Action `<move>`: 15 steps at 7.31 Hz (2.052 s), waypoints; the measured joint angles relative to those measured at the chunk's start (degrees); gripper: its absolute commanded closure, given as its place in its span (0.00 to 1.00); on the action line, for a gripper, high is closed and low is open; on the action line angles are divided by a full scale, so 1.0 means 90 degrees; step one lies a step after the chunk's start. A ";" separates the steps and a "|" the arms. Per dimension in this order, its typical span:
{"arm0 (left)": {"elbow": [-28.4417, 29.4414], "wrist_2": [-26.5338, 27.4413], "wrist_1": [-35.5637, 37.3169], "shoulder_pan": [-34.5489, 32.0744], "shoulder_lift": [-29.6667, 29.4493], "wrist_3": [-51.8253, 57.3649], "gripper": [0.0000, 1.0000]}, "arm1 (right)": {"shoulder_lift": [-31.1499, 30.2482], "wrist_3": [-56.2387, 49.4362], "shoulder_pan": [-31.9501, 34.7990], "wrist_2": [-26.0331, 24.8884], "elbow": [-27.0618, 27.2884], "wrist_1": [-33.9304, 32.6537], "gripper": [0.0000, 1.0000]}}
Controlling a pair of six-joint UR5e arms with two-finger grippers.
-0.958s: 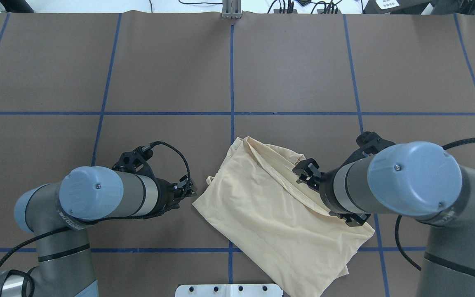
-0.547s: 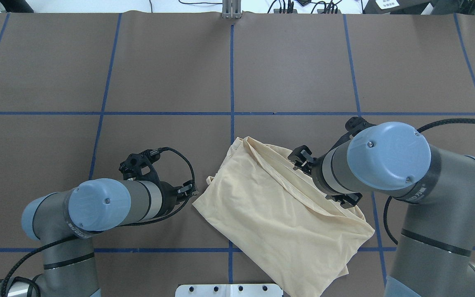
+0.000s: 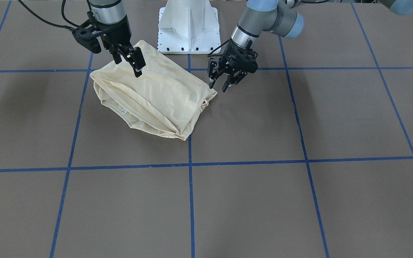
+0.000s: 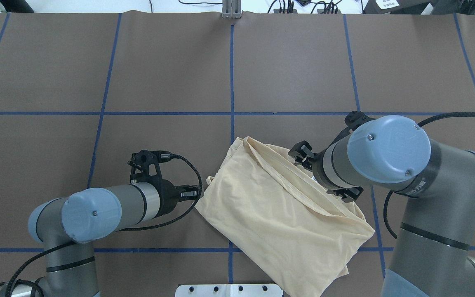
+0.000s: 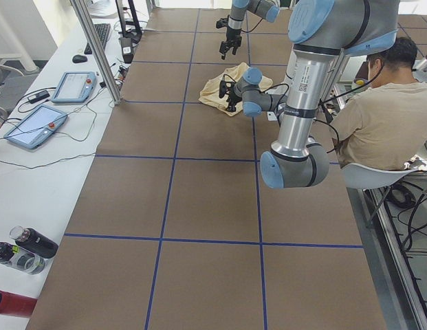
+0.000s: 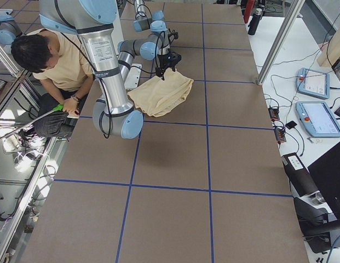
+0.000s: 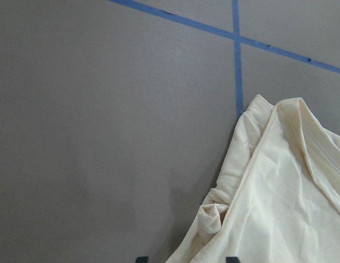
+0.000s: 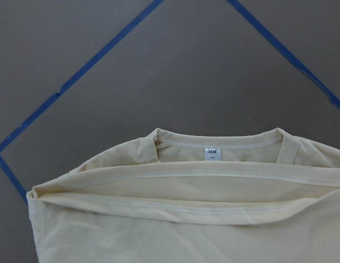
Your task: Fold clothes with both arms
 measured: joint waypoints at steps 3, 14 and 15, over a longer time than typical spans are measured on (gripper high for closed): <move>0.0867 -0.0068 -0.1805 0.0031 0.0062 0.0121 0.47 | -0.0003 -0.0474 0.0222 0.0008 -0.0125 -0.0004 0.00; 0.1012 -0.0093 -0.2004 0.0105 0.0186 0.0182 0.54 | -0.0019 -0.0505 0.0280 -0.0010 -0.0259 -0.0004 0.00; 0.1020 -0.0093 -0.2005 0.0147 0.0186 0.0175 0.54 | -0.0018 -0.0508 0.0292 -0.0010 -0.0276 -0.0004 0.00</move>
